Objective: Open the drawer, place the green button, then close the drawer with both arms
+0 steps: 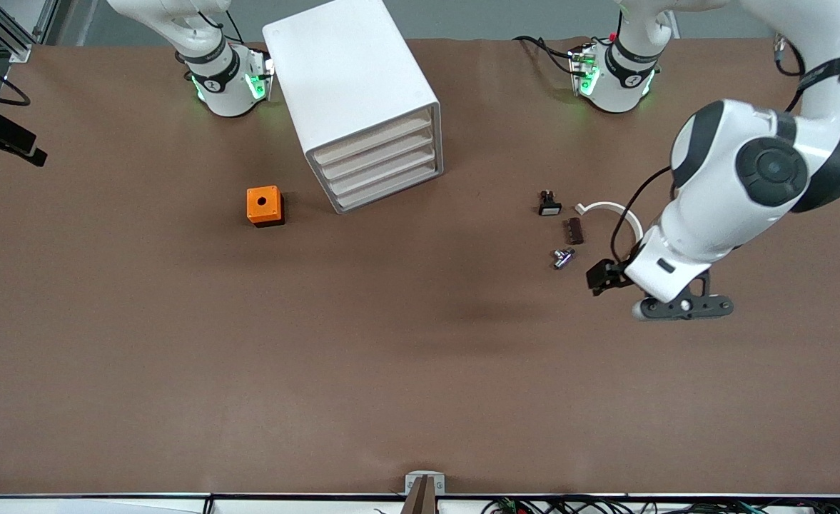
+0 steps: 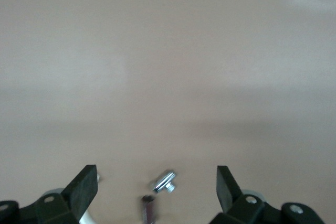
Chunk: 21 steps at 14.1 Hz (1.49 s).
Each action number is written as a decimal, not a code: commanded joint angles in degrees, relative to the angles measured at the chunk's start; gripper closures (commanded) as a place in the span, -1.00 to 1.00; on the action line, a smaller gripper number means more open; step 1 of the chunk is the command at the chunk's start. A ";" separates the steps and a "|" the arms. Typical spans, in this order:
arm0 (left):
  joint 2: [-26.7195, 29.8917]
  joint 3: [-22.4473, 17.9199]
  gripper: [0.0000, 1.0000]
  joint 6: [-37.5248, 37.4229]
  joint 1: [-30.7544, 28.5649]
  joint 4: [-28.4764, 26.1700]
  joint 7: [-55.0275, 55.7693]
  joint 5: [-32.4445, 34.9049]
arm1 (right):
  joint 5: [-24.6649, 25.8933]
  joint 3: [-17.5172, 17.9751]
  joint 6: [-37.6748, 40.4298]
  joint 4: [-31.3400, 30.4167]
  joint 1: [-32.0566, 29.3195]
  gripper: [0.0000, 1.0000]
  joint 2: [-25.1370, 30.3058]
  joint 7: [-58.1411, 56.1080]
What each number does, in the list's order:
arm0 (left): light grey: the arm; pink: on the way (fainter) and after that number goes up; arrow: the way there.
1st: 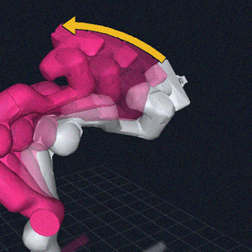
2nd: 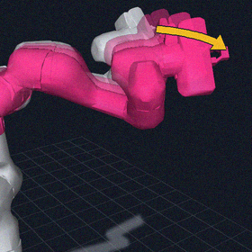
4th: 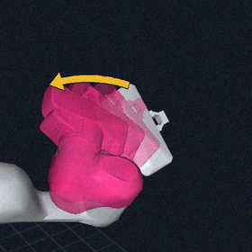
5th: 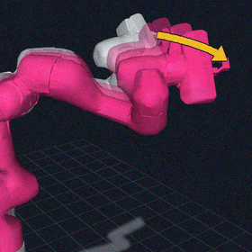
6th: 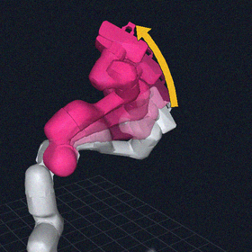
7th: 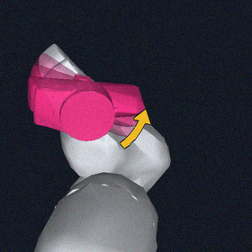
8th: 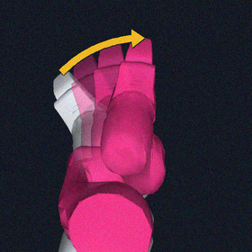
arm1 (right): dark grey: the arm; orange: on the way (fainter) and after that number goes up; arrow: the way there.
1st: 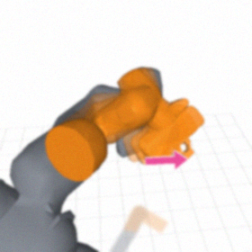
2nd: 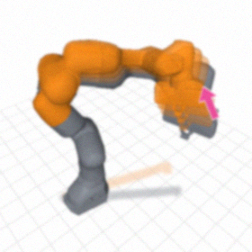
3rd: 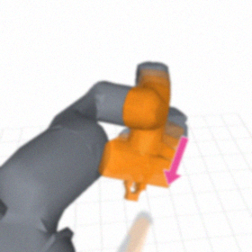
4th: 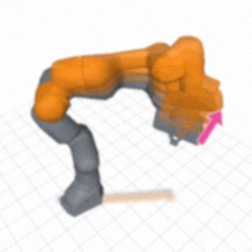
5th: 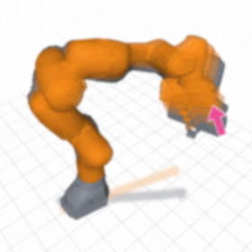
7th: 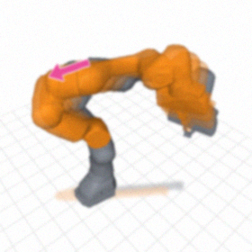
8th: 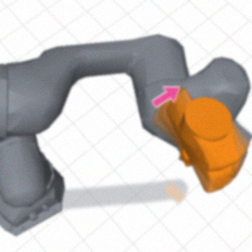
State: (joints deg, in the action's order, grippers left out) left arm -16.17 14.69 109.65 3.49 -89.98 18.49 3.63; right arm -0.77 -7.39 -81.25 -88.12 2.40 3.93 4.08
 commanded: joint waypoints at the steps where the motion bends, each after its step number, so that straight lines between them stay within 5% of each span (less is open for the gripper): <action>1: 7.02 -5.44 -1.00 -4.60 0.20 -3.62 -8.79 -3.62 | 1.21 0.10 0.30 1.46 -0.11 -1.00 -0.51 -0.39; 8: 18.18 -10.12 -1.00 -12.53 -2.61 -3.09 -17.52 -4.86 | 1.04 0.10 0.22 1.55 0.06 -1.00 -0.59 -0.39; 13: 19.52 -14.42 -1.00 -15.35 0.02 -0.82 -17.17 -3.64 | 1.03 0.10 0.22 1.73 0.15 -1.00 -0.95 -0.30; 21: 19.51 -13.99 -1.00 -15.61 0.29 -0.28 -13.66 -2.58 | 0.95 0.10 0.22 2.34 0.15 -1.00 -1.03 -0.30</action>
State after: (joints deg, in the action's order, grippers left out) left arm 2.94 0.98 94.93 3.22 -90.85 3.79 0.21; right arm -0.75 -7.37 -81.33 -87.10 2.42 3.60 4.08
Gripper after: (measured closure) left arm 0.000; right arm 0.000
